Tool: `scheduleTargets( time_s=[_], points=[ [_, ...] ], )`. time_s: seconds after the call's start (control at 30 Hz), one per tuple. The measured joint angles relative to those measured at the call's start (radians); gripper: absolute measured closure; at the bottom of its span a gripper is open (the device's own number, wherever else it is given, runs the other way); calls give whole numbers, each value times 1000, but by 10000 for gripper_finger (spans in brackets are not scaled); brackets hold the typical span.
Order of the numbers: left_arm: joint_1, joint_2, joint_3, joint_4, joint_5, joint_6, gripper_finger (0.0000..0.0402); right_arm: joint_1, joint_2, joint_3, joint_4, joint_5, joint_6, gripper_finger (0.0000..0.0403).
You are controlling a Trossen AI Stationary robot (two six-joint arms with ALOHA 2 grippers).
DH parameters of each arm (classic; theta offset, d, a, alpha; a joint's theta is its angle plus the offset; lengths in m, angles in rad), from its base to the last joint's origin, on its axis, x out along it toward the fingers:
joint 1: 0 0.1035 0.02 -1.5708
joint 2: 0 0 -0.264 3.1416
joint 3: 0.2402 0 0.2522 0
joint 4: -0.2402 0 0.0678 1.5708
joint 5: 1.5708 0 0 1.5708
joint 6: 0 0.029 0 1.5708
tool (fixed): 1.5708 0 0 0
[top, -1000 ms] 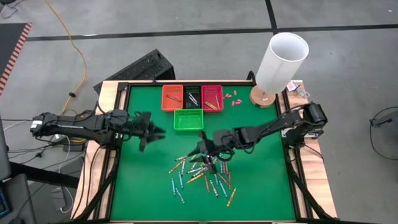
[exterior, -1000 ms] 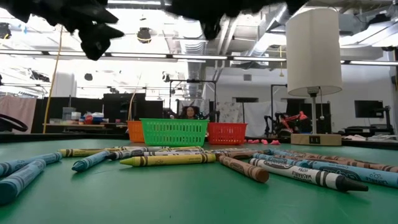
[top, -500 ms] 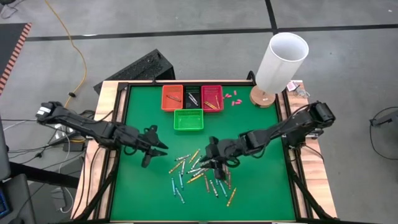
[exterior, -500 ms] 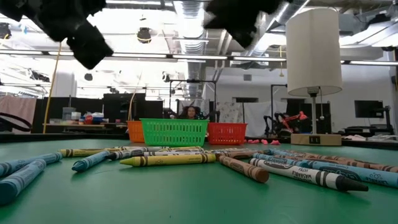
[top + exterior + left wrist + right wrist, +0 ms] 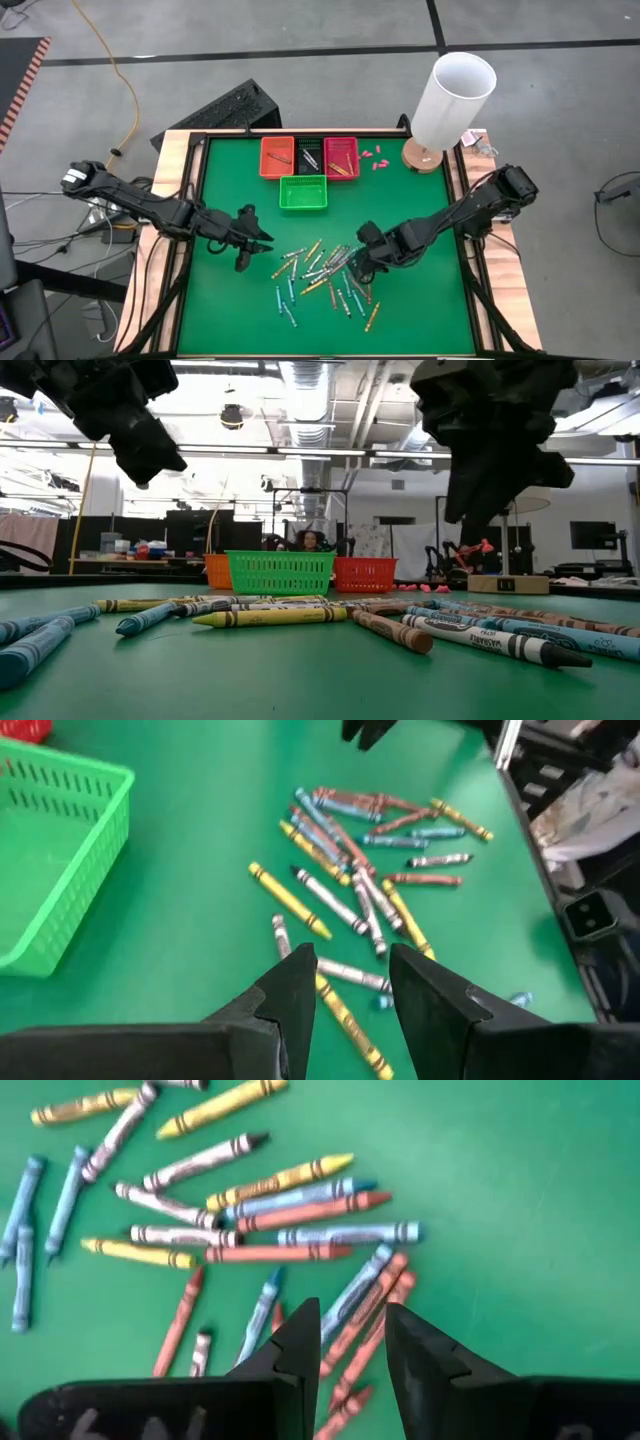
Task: Sort crayons
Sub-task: Put a blue crayon in the green basket
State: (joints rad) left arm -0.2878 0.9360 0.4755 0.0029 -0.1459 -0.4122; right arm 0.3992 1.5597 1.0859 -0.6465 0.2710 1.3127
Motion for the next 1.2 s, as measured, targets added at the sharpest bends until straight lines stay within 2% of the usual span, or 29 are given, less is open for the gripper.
scheduleTargets(
  time_s=[0.1,0.33,0.47,0.63,1.0,1.2],
  points=[
    [0,0,0,-3,0,7,283,-32,16,0,3,16,-77,292],
    [2,0,0,-3,-21,52,283,-88,87,0,83,-7,-736,292],
    [2,0,0,-9,-28,53,283,-123,132,0,124,-57,-930,292],
    [2,0,0,-12,-52,53,283,-155,203,0,133,-139,-1027,292],
    [2,0,0,-12,-60,53,283,-161,221,2,132,-151,-1068,293],
    [2,0,0,-12,-79,53,283,-165,240,4,125,-144,-1081,334]
  ],
)
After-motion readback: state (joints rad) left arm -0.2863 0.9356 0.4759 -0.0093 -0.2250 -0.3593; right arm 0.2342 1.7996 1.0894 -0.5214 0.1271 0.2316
